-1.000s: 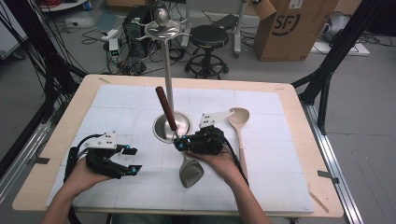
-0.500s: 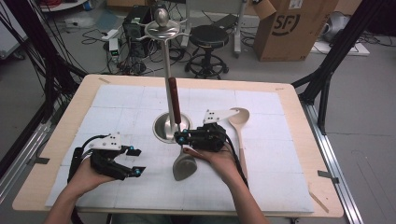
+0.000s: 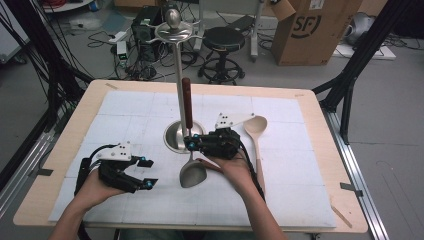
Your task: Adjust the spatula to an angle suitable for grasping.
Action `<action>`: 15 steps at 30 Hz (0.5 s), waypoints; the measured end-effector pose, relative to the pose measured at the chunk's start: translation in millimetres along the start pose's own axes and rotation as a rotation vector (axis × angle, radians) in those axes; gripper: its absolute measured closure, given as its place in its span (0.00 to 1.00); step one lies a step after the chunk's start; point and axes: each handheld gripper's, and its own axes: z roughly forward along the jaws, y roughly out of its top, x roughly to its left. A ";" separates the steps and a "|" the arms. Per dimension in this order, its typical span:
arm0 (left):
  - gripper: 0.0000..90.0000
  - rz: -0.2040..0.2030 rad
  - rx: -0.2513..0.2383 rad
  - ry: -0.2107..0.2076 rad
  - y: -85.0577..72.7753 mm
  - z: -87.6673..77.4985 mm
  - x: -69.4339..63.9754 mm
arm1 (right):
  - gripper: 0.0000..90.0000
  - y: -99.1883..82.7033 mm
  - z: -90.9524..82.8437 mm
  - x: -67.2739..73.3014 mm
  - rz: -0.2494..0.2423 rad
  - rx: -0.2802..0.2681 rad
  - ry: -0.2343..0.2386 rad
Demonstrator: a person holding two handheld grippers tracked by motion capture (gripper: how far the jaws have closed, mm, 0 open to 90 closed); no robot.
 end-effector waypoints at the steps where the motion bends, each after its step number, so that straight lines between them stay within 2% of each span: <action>1: 0.38 -0.001 0.000 0.000 0.0 0.0 0.0 | 0.93 1.1 -0.1 0.4 0.005 -0.003 -0.001; 7: 0.38 0.000 -0.003 0.000 -0.3 -1.1 0.8 | 0.93 9.1 0.2 -0.4 -0.003 -0.011 -0.014; 15: 0.38 -0.004 -0.012 -0.003 -1.2 -2.6 2.1 | 0.93 28.3 0.0 0.6 -0.040 -0.032 -0.019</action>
